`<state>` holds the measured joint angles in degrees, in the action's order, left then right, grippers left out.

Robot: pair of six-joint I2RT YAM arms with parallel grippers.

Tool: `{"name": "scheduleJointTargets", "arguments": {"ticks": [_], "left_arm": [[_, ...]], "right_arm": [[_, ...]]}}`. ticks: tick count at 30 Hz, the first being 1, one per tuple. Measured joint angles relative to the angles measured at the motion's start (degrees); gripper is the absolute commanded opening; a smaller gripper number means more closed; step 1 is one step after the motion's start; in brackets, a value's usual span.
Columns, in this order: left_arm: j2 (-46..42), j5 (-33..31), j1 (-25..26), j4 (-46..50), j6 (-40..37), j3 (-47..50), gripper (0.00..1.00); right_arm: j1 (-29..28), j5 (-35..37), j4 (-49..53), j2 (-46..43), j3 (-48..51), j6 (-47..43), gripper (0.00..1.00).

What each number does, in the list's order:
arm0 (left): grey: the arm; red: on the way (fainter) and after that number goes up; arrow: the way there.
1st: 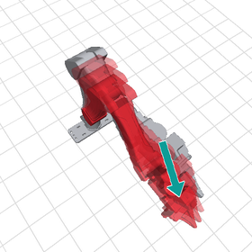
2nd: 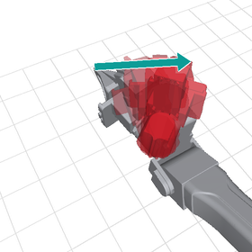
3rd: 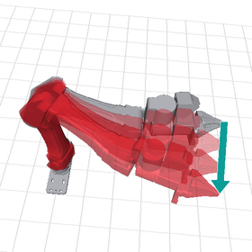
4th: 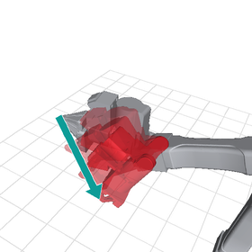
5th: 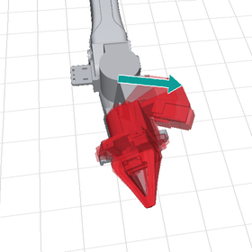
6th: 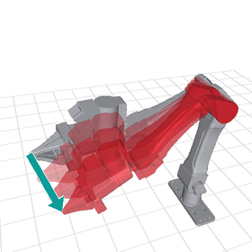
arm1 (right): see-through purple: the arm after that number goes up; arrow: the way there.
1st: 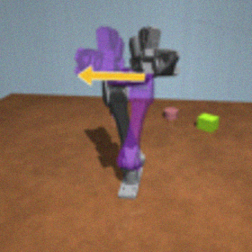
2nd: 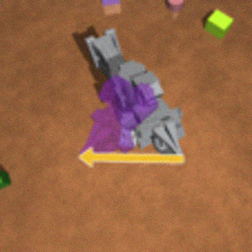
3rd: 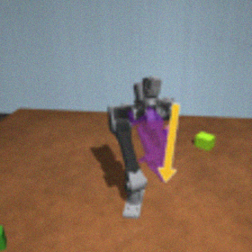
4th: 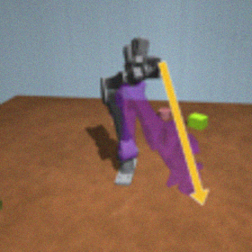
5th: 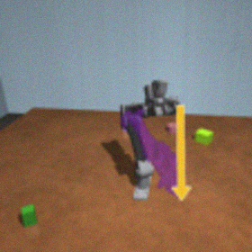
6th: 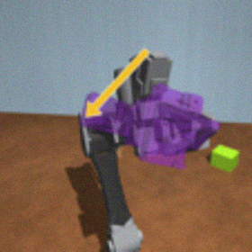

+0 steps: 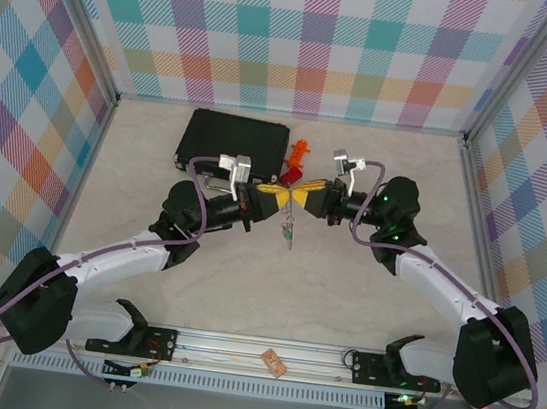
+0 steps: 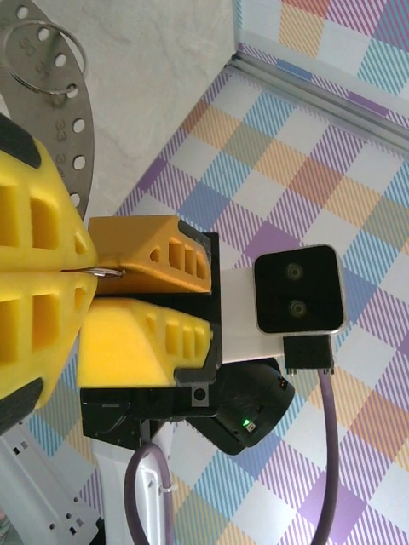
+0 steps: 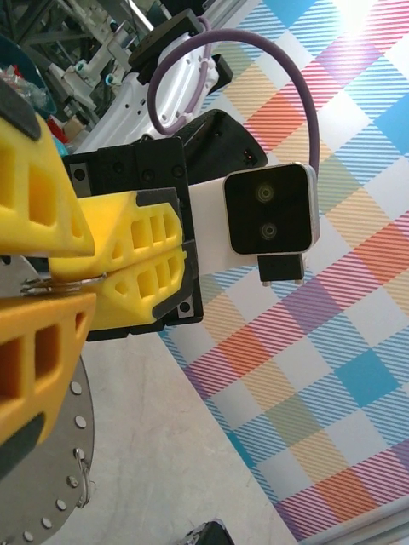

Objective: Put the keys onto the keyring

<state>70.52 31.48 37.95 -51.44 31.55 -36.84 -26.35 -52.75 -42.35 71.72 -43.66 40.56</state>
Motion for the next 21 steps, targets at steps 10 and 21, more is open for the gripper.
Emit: {"name": "scheduleJointTargets", "arguments": {"ticks": [10, 21], "left_arm": [[0.0, 0.6, 0.0, 0.1, 0.2, -0.1, 0.0], [0.0, 0.6, 0.0, 0.7, 0.2, -0.2, 0.18]], "right_arm": [[-0.3, -1.2, 0.5, 0.7, -0.4, -0.7, 0.14], [-0.2, -1.5, 2.1, 0.9, -0.7, -2.4, 0.0]]}}
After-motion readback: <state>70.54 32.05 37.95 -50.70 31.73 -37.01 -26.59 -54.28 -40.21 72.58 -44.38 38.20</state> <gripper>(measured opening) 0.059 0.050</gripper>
